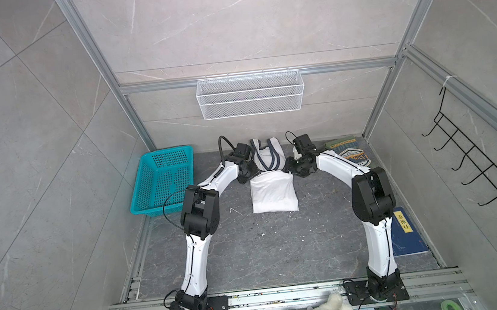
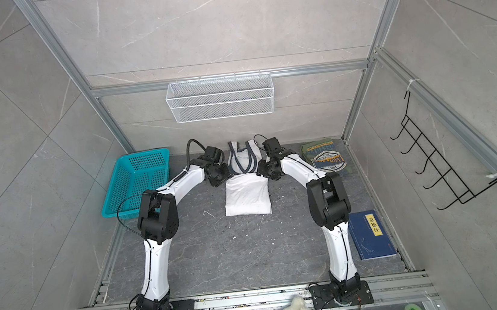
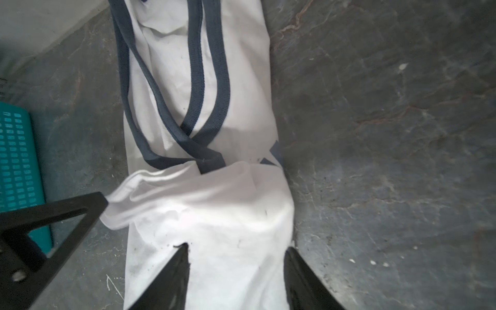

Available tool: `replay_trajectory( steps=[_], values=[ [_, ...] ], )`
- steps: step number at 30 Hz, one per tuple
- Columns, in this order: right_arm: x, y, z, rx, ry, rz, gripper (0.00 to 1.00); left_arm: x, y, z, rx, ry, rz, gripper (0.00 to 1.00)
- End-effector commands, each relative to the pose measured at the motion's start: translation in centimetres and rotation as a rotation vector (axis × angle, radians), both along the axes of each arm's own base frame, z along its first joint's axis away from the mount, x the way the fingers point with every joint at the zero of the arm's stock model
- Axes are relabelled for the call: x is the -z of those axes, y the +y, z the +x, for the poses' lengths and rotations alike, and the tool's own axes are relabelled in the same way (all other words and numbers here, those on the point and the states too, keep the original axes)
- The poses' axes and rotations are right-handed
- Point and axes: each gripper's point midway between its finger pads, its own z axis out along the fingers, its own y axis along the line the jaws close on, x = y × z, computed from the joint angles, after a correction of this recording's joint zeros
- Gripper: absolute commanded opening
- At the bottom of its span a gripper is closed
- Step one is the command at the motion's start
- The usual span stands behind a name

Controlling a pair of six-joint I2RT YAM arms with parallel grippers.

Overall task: Fold and stack tank tops
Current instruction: Fold the tank top at the top-center of the table.

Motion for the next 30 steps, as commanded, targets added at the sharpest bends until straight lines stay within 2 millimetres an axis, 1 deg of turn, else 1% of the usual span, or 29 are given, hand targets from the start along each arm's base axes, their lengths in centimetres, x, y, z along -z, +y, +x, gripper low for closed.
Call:
replay_trajectory(
  steps=[1, 2, 3, 4, 6, 9, 10, 12, 14, 17, 20, 24, 27, 30],
  values=[
    [-2.4, -1.7, -0.5, 0.000, -0.021, -0.061, 0.66, -6.2, 2.0, -1.0, -0.019, -0.080, 0.051, 0.68],
    [-3.2, -2.0, -1.2, -0.008, -0.033, -0.065, 0.67, -7.0, 2.6, -1.9, -0.026, -0.088, 0.059, 0.70],
    [-3.7, -2.0, -2.1, -0.020, -0.036, -0.054, 0.67, -7.7, 2.7, -3.0, -0.021, -0.094, 0.057, 0.71],
    [-3.8, -2.1, -3.1, -0.030, -0.030, -0.042, 0.68, -7.9, 2.9, -4.1, -0.012, -0.093, 0.056, 0.71],
    [-3.9, -2.0, -5.6, -0.052, -0.026, 0.001, 0.67, -7.5, 2.9, -7.0, 0.017, -0.081, 0.049, 0.72],
    [-3.1, -2.0, -9.5, -0.067, -0.010, 0.075, 0.67, -6.3, 2.0, -11.0, 0.083, -0.070, -0.007, 0.73],
    [-2.5, -2.0, -10.6, -0.072, -0.002, 0.097, 0.67, -5.4, 1.9, -12.1, 0.094, -0.052, -0.032, 0.73],
    [-1.6, -1.9, -12.7, -0.079, 0.006, 0.152, 0.67, -4.3, 1.6, -13.9, 0.116, -0.039, -0.094, 0.73],
    [-0.4, -1.7, -14.2, -0.080, 0.020, 0.192, 0.67, -3.2, 1.8, -15.0, 0.116, -0.034, -0.121, 0.73],
    [1.6, -1.3, -15.5, -0.082, 0.038, 0.249, 0.66, -2.1, 1.5, -15.9, 0.120, -0.037, -0.184, 0.74],
    [3.4, -1.1, -15.9, -0.070, 0.064, 0.274, 0.66, -1.1, 0.9, -16.0, 0.133, -0.041, -0.230, 0.74],
    [5.2, -1.1, -15.8, -0.052, 0.079, 0.281, 0.65, 0.7, 0.5, -15.8, 0.116, -0.017, -0.251, 0.74],
    [5.9, -1.0, -15.6, -0.049, 0.082, 0.282, 0.64, 1.7, 0.5, -15.4, 0.107, -0.019, -0.252, 0.73],
    [7.0, -1.0, -15.4, -0.044, 0.109, 0.273, 0.62, 2.8, 0.4, -15.2, 0.101, 0.001, -0.250, 0.70]
  ],
)
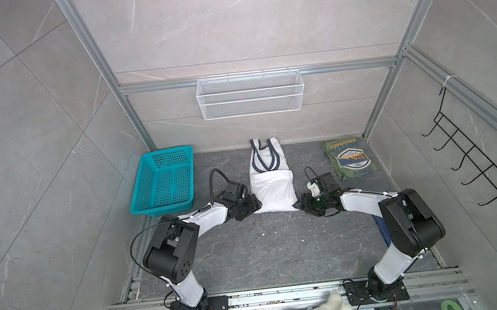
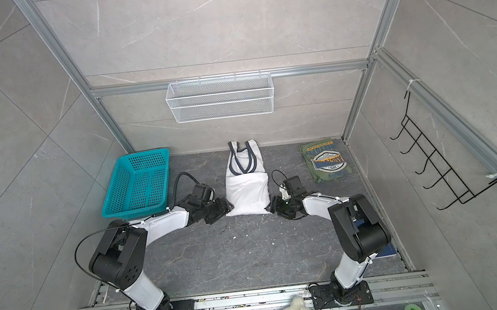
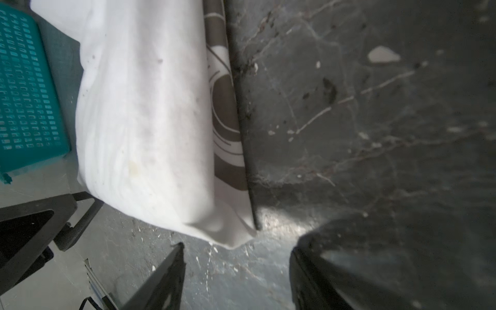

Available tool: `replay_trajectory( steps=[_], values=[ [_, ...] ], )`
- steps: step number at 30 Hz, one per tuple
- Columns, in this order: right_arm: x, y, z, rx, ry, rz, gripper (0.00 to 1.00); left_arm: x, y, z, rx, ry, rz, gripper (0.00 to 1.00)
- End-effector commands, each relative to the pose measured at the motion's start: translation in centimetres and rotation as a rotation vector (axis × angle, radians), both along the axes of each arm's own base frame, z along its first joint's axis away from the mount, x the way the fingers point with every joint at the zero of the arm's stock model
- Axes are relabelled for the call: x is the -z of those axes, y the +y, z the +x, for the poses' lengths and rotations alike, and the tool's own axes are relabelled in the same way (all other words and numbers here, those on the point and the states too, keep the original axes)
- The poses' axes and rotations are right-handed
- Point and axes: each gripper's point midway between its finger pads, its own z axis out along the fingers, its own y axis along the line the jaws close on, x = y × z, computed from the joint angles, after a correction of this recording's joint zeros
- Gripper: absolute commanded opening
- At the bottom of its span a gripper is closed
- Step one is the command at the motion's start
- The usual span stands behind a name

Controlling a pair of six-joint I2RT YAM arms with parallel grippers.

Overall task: Fold and stack tank tops
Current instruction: Fold the tank top at the top-center of the table.

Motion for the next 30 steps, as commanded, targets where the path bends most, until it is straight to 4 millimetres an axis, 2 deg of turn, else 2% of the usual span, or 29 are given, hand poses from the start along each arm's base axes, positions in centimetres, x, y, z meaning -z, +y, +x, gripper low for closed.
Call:
replay_trajectory(
  steps=[1, 5, 10, 13, 20, 22, 25, 30],
  values=[
    [1.1, 0.5, 0.5, 0.006, 0.013, 0.016, 0.61, 0.5, -0.6, 0.9, -0.008, -0.009, -0.042, 0.68],
    [2.1, 1.0, 0.3, 0.005, 0.042, 0.039, 0.54, 1.6, -0.7, 0.6, -0.008, 0.020, -0.038, 0.56],
    [3.0, 2.0, -0.3, -0.008, 0.074, 0.064, 0.41, 2.1, -0.8, 0.3, -0.004, 0.032, -0.045, 0.42],
    [2.6, 2.2, -0.5, -0.005, 0.067, 0.068, 0.30, 1.8, -0.9, 0.2, 0.000, 0.024, -0.049, 0.35],
    [0.3, 1.1, -1.6, 0.009, 0.039, 0.035, 0.00, -0.1, -1.1, -1.4, 0.028, -0.008, -0.024, 0.07],
    [-0.5, 0.4, -2.5, 0.015, 0.034, 0.014, 0.00, -0.7, -0.7, -2.3, 0.030, -0.015, -0.002, 0.01],
    [-2.1, -0.4, -4.1, 0.020, 0.016, 0.007, 0.00, -1.6, -0.2, -4.4, 0.038, -0.017, 0.043, 0.00],
    [-3.0, -2.2, -7.8, 0.032, 0.039, -0.023, 0.00, -3.4, 0.7, -8.7, 0.017, -0.018, 0.070, 0.00]
  ],
)
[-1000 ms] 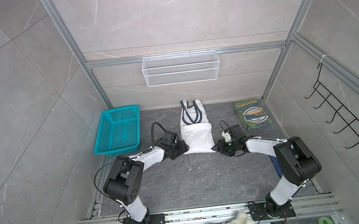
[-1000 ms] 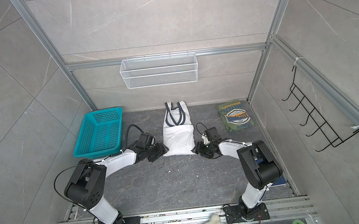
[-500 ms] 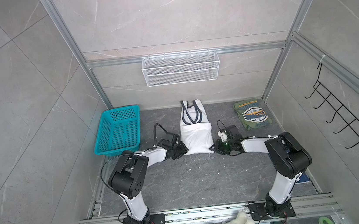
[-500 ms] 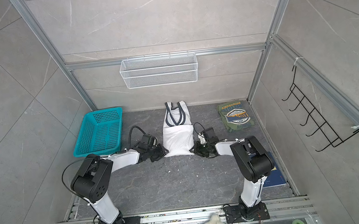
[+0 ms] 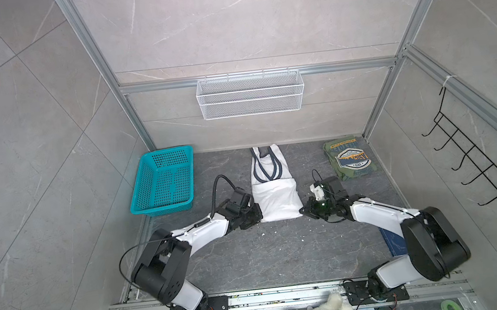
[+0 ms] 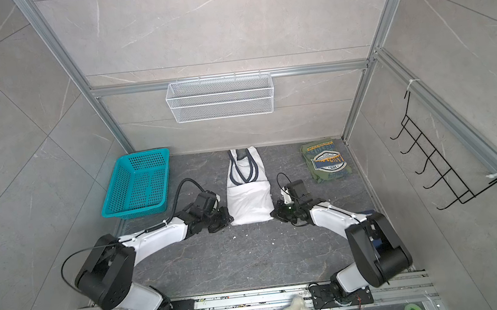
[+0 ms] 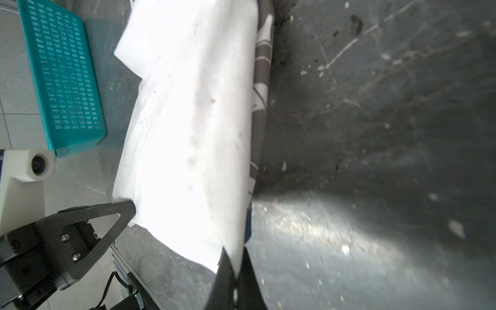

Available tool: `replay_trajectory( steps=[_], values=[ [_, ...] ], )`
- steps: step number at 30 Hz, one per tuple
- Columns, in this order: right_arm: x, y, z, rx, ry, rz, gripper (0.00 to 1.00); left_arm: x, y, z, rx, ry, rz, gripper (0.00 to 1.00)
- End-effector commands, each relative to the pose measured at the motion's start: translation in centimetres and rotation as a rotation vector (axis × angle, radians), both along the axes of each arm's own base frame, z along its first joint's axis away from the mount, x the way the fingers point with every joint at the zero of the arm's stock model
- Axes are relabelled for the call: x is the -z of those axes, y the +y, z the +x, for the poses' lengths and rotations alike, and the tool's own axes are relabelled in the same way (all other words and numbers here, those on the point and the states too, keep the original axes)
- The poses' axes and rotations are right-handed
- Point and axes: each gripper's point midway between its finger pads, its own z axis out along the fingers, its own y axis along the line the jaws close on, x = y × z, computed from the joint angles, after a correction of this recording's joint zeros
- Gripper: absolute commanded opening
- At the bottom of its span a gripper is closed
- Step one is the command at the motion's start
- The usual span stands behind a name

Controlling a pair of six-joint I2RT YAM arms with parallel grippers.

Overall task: Fold and stack tank tops
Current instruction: Fold the tank top at the top-center of the table.

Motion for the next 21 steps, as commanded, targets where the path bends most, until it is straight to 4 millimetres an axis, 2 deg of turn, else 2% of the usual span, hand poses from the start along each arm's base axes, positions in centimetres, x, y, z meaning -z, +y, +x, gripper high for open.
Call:
replay_trajectory(
  steps=[1, 5, 10, 15, 19, 21],
  values=[
    [1.5, -2.2, -3.7, 0.020, 0.082, -0.080, 0.00, -0.8, 2.4, -2.7, -0.073, 0.017, 0.075, 0.00],
    [-0.3, -2.5, -6.1, 0.017, 0.086, -0.044, 0.00, -2.5, 2.9, -5.6, -0.114, 0.018, 0.058, 0.00],
    [-5.3, -2.4, -6.9, 0.019, 0.018, 0.000, 0.00, -5.9, 2.7, -6.9, -0.143, -0.011, -0.009, 0.00],
    [-9.3, -1.8, -5.5, 0.023, -0.030, 0.023, 0.00, -10.1, 2.9, -5.7, -0.173, -0.080, -0.020, 0.00],
    [-11.2, -0.8, -3.1, 0.015, -0.057, 0.030, 0.00, -11.6, 3.6, -3.7, -0.226, -0.130, 0.017, 0.00],
    [-11.9, -0.3, -1.6, 0.011, -0.068, 0.025, 0.00, -11.7, 3.6, -2.3, -0.247, -0.124, 0.001, 0.00]
  ],
)
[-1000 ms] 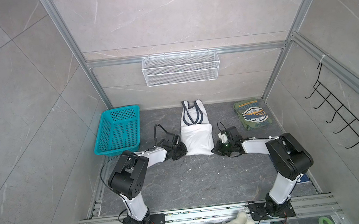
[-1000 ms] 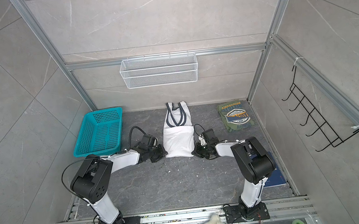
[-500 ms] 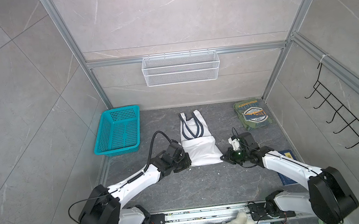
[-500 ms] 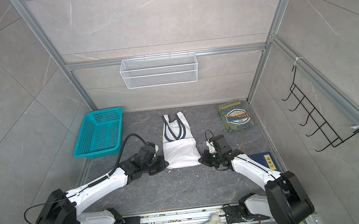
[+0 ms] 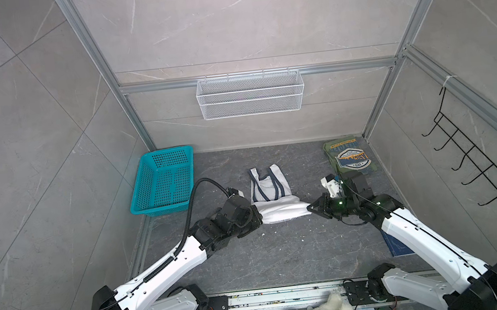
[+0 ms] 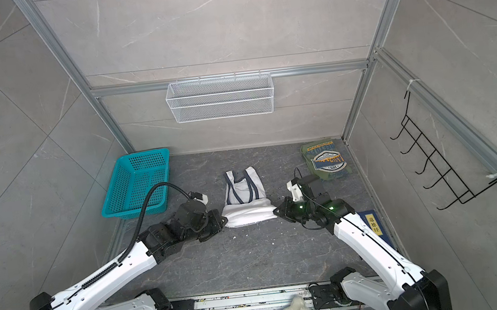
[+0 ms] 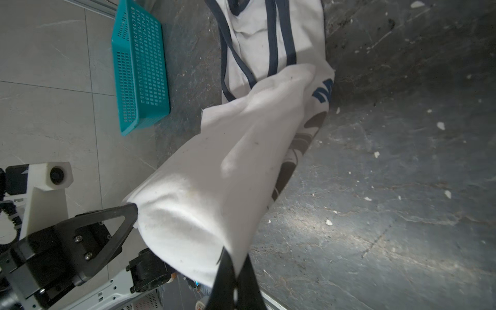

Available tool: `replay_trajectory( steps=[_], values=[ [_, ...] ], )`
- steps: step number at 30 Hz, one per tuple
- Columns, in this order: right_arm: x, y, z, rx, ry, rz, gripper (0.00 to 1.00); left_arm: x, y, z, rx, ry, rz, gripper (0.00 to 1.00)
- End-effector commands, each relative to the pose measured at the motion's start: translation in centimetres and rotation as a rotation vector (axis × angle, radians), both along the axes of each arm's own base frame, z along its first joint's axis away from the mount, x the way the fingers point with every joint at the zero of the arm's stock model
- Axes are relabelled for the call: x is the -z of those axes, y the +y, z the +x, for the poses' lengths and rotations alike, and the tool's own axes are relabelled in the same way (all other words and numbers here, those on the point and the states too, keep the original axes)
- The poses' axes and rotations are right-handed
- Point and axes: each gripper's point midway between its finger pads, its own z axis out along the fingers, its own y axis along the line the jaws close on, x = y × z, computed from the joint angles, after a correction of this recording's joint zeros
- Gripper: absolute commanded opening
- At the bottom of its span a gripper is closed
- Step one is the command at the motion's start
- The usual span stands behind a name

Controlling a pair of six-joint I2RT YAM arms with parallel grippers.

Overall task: Fold and stack tank tops
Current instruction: Fold the tank top at the top-center of the table.

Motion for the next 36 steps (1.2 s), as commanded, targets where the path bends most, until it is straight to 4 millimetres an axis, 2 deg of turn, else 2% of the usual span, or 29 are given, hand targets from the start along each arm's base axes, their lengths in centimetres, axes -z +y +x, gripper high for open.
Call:
replay_trajectory(
  steps=[1, 5, 11, 15, 23, 26, 31, 36],
  values=[
    [-0.4, -0.3, 2.3, 0.038, 0.003, -0.056, 0.00, 0.7, 2.2, 2.6, -0.108, 0.004, 0.075, 0.00],
    [-0.6, 0.6, 5.0, 0.036, 0.011, -0.067, 0.00, 1.3, 2.7, 5.5, -0.152, 0.029, 0.070, 0.00],
    [0.5, 1.7, 8.6, 0.040, 0.027, -0.101, 0.00, 1.7, 3.4, 10.5, -0.205, 0.056, 0.024, 0.00],
    [1.1, 2.2, 11.0, 0.050, 0.021, -0.115, 0.00, 2.5, 2.9, 13.7, -0.191, 0.091, 0.000, 0.00],
    [2.0, 2.7, 16.0, 0.060, 0.007, -0.113, 0.00, 3.9, 3.4, 18.7, -0.224, 0.137, 0.014, 0.01],
    [1.8, 2.8, 17.6, 0.065, -0.010, -0.105, 0.00, 3.9, 2.9, 20.6, -0.208, 0.135, -0.008, 0.01],
    [0.4, 2.9, 19.2, 0.062, -0.055, -0.094, 0.00, 2.9, 2.5, 22.1, -0.203, 0.103, -0.015, 0.00],
    [-1.8, 3.0, 18.3, 0.045, -0.096, -0.058, 0.00, 0.5, 1.7, 21.0, -0.172, 0.066, -0.054, 0.00]
  ],
)
